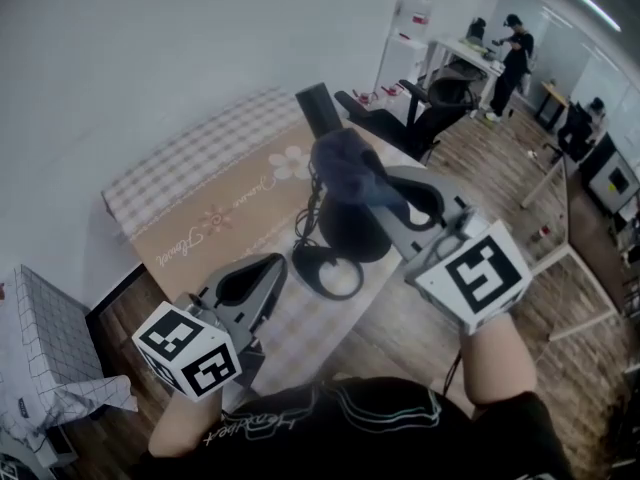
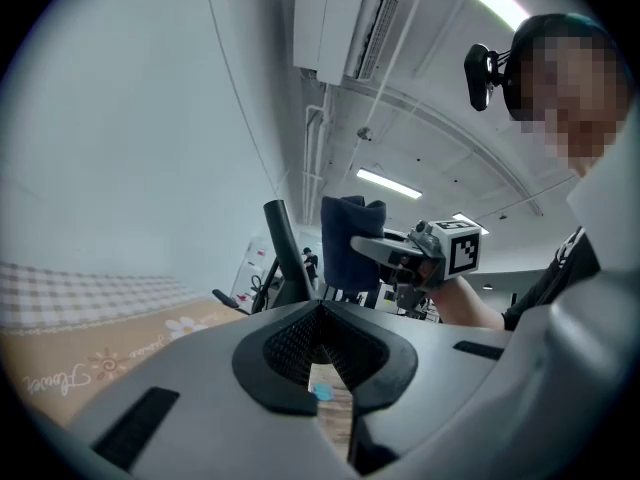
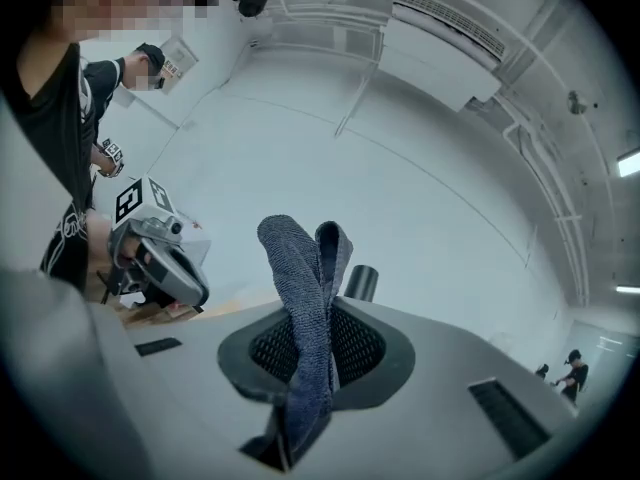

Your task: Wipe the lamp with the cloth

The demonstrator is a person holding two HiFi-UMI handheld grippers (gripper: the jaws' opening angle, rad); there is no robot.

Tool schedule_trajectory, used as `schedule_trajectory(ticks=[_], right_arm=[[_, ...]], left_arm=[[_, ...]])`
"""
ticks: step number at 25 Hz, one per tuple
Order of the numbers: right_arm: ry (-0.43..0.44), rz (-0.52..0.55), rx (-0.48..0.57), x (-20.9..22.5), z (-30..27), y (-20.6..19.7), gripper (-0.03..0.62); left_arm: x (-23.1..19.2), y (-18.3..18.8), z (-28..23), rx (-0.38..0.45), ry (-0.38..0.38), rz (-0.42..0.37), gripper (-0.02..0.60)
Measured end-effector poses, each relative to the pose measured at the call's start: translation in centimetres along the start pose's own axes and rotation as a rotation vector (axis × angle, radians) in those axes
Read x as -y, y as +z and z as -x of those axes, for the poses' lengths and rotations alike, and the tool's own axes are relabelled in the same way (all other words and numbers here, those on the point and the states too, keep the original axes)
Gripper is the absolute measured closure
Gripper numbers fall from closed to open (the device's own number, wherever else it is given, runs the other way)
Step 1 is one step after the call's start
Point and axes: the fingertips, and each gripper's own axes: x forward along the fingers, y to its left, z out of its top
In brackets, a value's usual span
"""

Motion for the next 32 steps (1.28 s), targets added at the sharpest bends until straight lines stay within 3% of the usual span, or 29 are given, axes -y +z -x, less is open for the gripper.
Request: schedule_trajectory(ticks=[11,26,32], right_arm=[[0.047,0.172,0.127,7.7,-2.5,3.3,0.540],[0.190,0.385,0.259,9.8,-6.2,4.1,0.540],[0.228,0.446,0.254,9.2,-7.9,2.5,0.540]], left_arm=[[1.2,1.8,-3.3,0.046,0.154,0.030,0.580],[3.2,0.6,-5.4,0.118,0.431,0.017,0.580],[3.8,-0.8,-5.4,0.123,0.518,0.035,0.580]])
